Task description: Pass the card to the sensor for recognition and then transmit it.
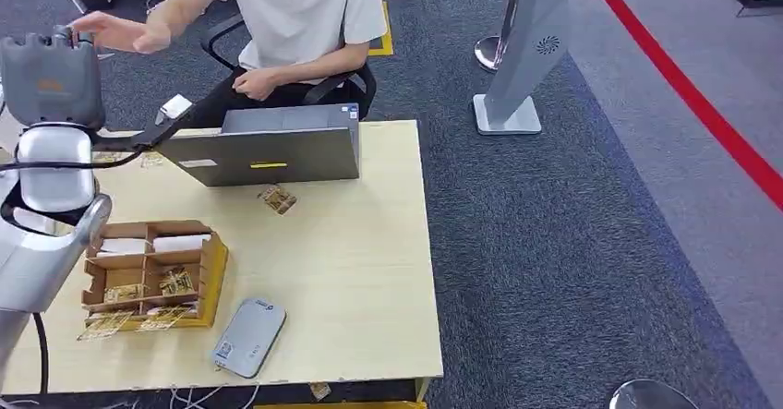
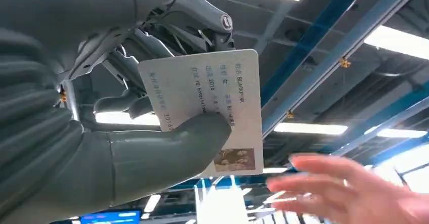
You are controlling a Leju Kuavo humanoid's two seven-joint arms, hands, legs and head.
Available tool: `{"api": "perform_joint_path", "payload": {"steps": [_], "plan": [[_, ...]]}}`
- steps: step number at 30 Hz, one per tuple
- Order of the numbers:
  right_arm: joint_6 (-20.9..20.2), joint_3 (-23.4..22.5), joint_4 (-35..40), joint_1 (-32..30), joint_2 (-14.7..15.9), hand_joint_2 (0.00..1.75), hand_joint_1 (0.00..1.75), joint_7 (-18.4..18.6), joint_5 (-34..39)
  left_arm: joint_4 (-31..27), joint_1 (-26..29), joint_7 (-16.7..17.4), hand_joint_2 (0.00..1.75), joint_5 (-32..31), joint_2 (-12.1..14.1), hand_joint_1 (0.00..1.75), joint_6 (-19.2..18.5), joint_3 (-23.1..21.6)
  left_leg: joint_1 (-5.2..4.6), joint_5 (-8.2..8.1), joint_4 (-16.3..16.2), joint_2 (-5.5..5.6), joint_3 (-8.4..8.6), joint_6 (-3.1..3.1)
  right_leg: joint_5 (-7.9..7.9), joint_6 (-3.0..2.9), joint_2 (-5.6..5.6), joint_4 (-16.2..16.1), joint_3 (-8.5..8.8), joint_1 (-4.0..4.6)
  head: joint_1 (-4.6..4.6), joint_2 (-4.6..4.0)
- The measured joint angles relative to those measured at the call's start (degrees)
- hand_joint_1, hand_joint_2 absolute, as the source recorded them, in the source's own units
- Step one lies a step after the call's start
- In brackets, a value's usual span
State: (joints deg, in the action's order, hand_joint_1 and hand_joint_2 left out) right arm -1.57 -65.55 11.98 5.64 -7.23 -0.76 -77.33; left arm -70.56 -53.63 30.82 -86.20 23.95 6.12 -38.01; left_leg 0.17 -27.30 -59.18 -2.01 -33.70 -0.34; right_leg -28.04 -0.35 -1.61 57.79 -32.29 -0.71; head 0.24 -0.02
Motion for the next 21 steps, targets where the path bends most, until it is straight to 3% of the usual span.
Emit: {"api": "perform_joint_path", "payload": {"steps": [9, 21], "plan": [[0.0, 0.1, 0.0, 0.0, 0.0, 1.75, 0.00, 0.0, -0.1, 2.5, -0.6, 0.0, 1.75, 0.0, 0.4, 1.75, -0.4, 0.0, -0.01, 0.00, 0.0, 0.00, -0.01, 0.00, 0.02, 0.00, 0.00, 0.0, 0.01, -0.01, 0.00, 0.00], [0.0, 0.0, 0.0, 0.0, 0.1, 1.75, 0.00, -0.6, 0.0, 2.8, -0.2, -3.0, 1.75, 0.0, -0.4, 1.75, -1.1, 3.4, 0.00, 0.00, 0.0, -0.01, -0.01, 0.00, 0.01, 0.00, 0.00, 0.0, -0.01, 0.00, 0.00, 0.00]]}}
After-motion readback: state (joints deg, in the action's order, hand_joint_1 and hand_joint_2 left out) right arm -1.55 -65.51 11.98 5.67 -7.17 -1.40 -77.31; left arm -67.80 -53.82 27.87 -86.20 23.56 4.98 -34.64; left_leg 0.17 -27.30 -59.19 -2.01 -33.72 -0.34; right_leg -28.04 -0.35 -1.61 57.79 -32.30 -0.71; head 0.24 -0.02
